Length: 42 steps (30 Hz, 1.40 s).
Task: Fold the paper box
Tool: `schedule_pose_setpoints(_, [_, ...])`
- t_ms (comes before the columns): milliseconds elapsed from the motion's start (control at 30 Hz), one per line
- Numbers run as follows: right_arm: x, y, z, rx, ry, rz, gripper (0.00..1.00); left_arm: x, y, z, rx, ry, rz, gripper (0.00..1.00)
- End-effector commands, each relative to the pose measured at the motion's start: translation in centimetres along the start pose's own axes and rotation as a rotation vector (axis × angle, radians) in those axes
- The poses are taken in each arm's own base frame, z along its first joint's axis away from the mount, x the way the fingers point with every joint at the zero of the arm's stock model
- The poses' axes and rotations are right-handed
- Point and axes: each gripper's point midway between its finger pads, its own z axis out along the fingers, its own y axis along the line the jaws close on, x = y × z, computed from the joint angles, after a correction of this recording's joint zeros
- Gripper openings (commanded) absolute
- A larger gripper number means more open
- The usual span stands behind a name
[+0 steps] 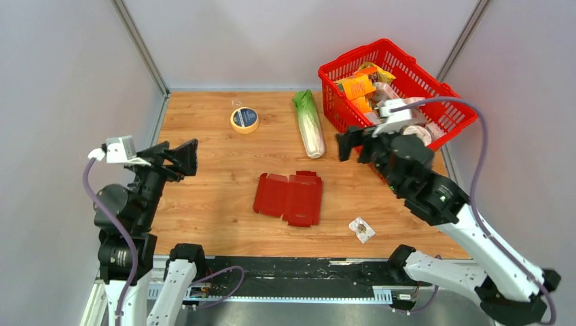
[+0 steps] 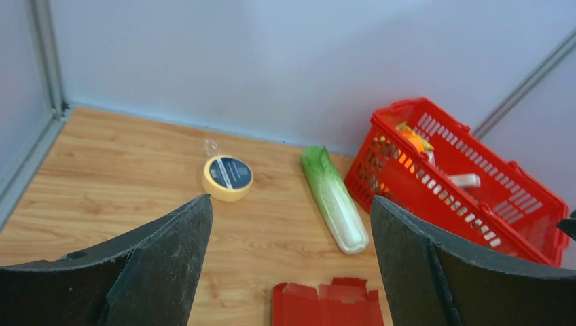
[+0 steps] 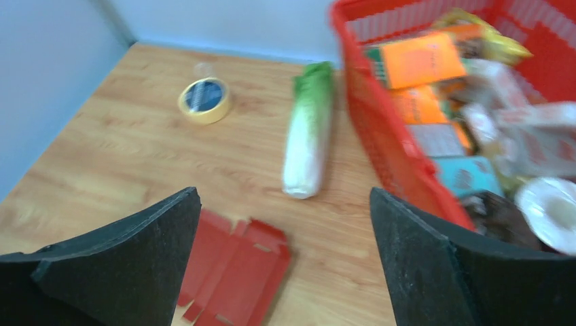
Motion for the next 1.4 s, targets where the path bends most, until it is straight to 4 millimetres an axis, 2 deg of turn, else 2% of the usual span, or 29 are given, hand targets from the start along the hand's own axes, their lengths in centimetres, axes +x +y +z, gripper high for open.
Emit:
schedule_pose_setpoints(0, [-0.6, 5.4, 0.1, -0.076, 0.047, -0.139, 1.0, 4.6, -1.5, 1.6, 0.094, 0.254, -0.038, 0.92])
schedule_pose_setpoints(33, [1.2, 7.7, 1.2, -0.13, 0.108, -0.178, 1.0, 5.7, -2.3, 1.6, 0.148, 0.309, -0.059, 0.91])
schedule_pose_setpoints(67, [2.5, 11.0, 0.6, -0.279, 0.153, -0.197, 1.0, 6.7, -2.5, 1.8, 0.167, 0.35, -0.073, 0.9])
schedule_pose_setpoints(100, [3.8, 12.7, 0.7, -0.35, 0.178, -0.214, 1.0, 8.3, -2.4, 1.9, 0.176, 0.395, -0.094, 0.9])
schedule_pose_setpoints(167, [6.7, 15.3, 0.6, -0.474, 0.256, -0.173, 1.0, 9.9, -2.7, 1.6, 0.206, 0.439, -0.137, 0.89])
schedule_pose_setpoints(200, [8.7, 15.7, 0.7, -0.502, 0.302, -0.17, 1.0, 11.5, -2.4, 1.5, 0.199, 0.472, -0.183, 0.88])
schedule_pose_setpoints(233, [10.3, 16.0, 1.0, -0.506, 0.359, -0.136, 1.0, 12.1, -2.9, 1.1, 0.23, 0.483, -0.209, 0.88])
schedule_pose_setpoints(267, [11.9, 15.8, 1.1, -0.543, 0.421, -0.106, 1.0, 14.6, -2.9, 0.7, 0.243, 0.537, -0.247, 0.88])
schedule_pose_setpoints(300, [12.8, 16.3, 1.1, -0.591, 0.452, -0.076, 1.0, 15.2, -3.5, 0.7, 0.267, 0.54, -0.288, 0.88])
schedule_pose_setpoints(333, [15.3, 15.0, 1.8, -0.578, 0.525, -0.043, 1.0, 16.1, -3.7, 0.2, 0.278, 0.55, -0.301, 0.87])
schedule_pose_setpoints(367, [16.3, 15.0, 1.4, -0.607, 0.575, 0.012, 1.0, 18.3, -3.2, -0.2, 0.258, 0.593, -0.313, 0.87])
schedule_pose_setpoints(400, [16.8, 14.5, 1.8, -0.601, 0.583, 0.044, 1.0, 19.6, -4.0, -1.0, 0.281, 0.634, -0.321, 0.83])
schedule_pose_setpoints(433, [18.9, 13.3, 1.8, -0.577, 0.632, 0.066, 1.0, 20.6, -3.4, -1.0, 0.234, 0.633, -0.32, 0.81])
schedule_pose_setpoints(467, [19.4, 12.0, 2.3, -0.54, 0.656, 0.132, 1.0, 23.0, -2.8, -1.5, 0.205, 0.677, -0.325, 0.8])
schedule_pose_setpoints(500, [20.0, 11.4, 2.6, -0.527, 0.668, 0.165, 1.0, 23.9, -4.4, -2.0, 0.255, 0.697, -0.35, 0.79])
schedule_pose_setpoints(533, [20.7, 10.4, 3.0, -0.5, 0.684, 0.197, 0.99, 25.2, -4.1, -1.8, 0.223, 0.703, -0.355, 0.78])
schedule_pose_setpoints(567, [22.6, 9.7, 2.8, -0.475, 0.727, 0.22, 0.94, 27.6, -4.0, -2.4, 0.208, 0.745, -0.356, 0.77])
schedule_pose_setpoints(600, [23.5, 9.3, 3.0, -0.453, 0.742, 0.212, 0.92, 28.1, -5.5, -2.6, 0.255, 0.747, -0.367, 0.77])
schedule_pose_setpoints(633, [24.1, 8.9, 3.1, -0.436, 0.753, 0.204, 0.91, 29.7, -5.2, -2.4, 0.219, 0.774, -0.344, 0.76])
schedule_pose_setpoints(700, [25.9, 7.7, 3.4, -0.382, 0.78, 0.197, 0.86, 30.9, -5.7, -2.4, 0.222, 0.793, -0.31, 0.74])
schedule_pose_setpoints(733, [26.4, 7.1, 3.6, -0.347, 0.783, 0.196, 0.82, 32.1, -6.1, -2.7, 0.221, 0.831, -0.275, 0.73])
schedule_pose_setpoints(767, [26.8, 6.0, 4.3, -0.276, 0.76, 0.19, 0.7, 32.0, -6.7, -2.6, 0.236, 0.832, -0.263, 0.73])
schedule_pose_setpoints(800, [27.9, 5.6, 4.3, -0.239, 0.764, 0.23, 0.64, 32.1, -7.3, -2.7, 0.263, 0.839, -0.245, 0.73])
schedule_pose_setpoints(867, [28.7, 5.4, 4.5, -0.214, 0.736, 0.282, 0.53, 32.2, -7.6, -2.4, 0.254, 0.822, -0.21, 0.73])
schedule_pose_setpoints(933, [29.8, 5.5, 4.5, -0.219, 0.687, 0.33, 0.52, 32.3, -7.7, -2.1, 0.253, 0.817, -0.191, 0.73])
schedule_pose_setpoints(1000, [30.5, 3.8, 4.9, -0.134, 0.633, 0.316, 0.5, 32.2, -8.0, -2.1, 0.264, 0.818, -0.181, 0.72])
schedule_pose_setpoints(1067, [30.4, 3.6, 5.3, -0.129, 0.596, 0.331, 0.5, 32.3, -8.2, -2.2, 0.272, 0.826, -0.177, 0.72])
schedule_pose_setpoints(1367, [31.4, 6.7, 6.7, -0.261, 0.603, 0.474, 0.47, 32.1, -8.1, -2.7, 0.285, 0.824, -0.181, 0.72])
